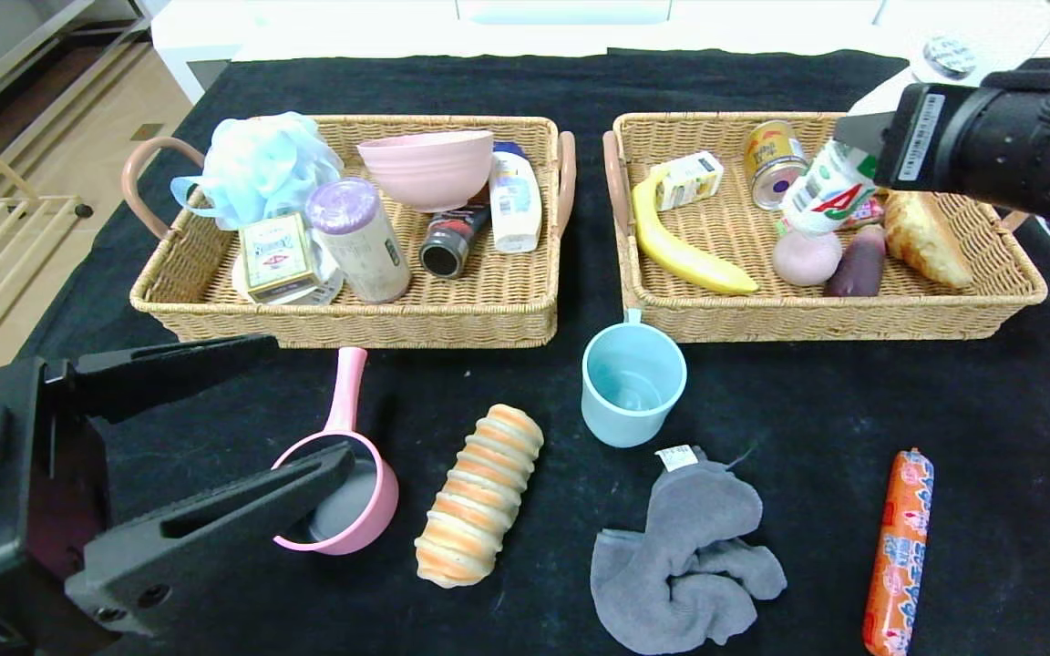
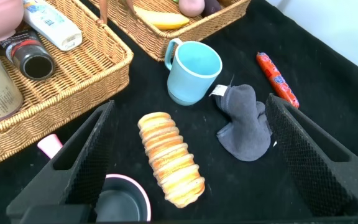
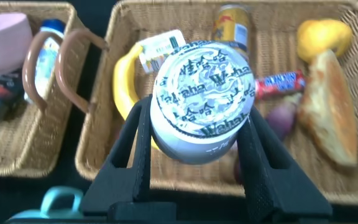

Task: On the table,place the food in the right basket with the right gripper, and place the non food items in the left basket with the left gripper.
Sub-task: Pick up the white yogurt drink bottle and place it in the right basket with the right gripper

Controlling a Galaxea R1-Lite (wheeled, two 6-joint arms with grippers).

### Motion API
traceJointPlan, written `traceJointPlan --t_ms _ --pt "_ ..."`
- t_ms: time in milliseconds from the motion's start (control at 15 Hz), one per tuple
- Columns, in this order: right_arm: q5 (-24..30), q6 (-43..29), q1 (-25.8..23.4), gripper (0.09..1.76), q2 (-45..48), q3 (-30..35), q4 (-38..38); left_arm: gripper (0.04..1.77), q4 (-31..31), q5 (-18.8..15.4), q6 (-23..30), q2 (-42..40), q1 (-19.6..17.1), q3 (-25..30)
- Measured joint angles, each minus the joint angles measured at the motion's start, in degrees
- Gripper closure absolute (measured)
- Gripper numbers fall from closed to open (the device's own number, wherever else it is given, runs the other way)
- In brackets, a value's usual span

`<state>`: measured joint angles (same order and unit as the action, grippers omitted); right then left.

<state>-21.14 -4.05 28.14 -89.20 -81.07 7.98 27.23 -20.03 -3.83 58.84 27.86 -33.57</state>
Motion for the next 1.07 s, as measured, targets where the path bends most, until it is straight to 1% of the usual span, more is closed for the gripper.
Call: traceJointPlan --t_ms 267,467,800,1067 --pt "1.38 0.00 -0.22 0.98 -9.23 -11.24 -0.60 0.09 -0.04 0.00 -0.02 0.05 0.00 0.00" --pt "1.68 -0.05 -0.77 0.98 -15.48 -17.47 -0.77 0.09 -0.06 0.00 -0.09 0.11 0.01 0.04" --pt "1.66 -0.11 -2.17 0.98 -22.19 -22.52 -0.68 0.09 -0.06 -0.04 -0.09 0.33 0.01 0.00" --pt "1.63 -0.24 -4.00 0.98 -24.77 -24.47 -0.63 0.09 -0.22 -0.06 -0.09 0.39 0.06 0.00"
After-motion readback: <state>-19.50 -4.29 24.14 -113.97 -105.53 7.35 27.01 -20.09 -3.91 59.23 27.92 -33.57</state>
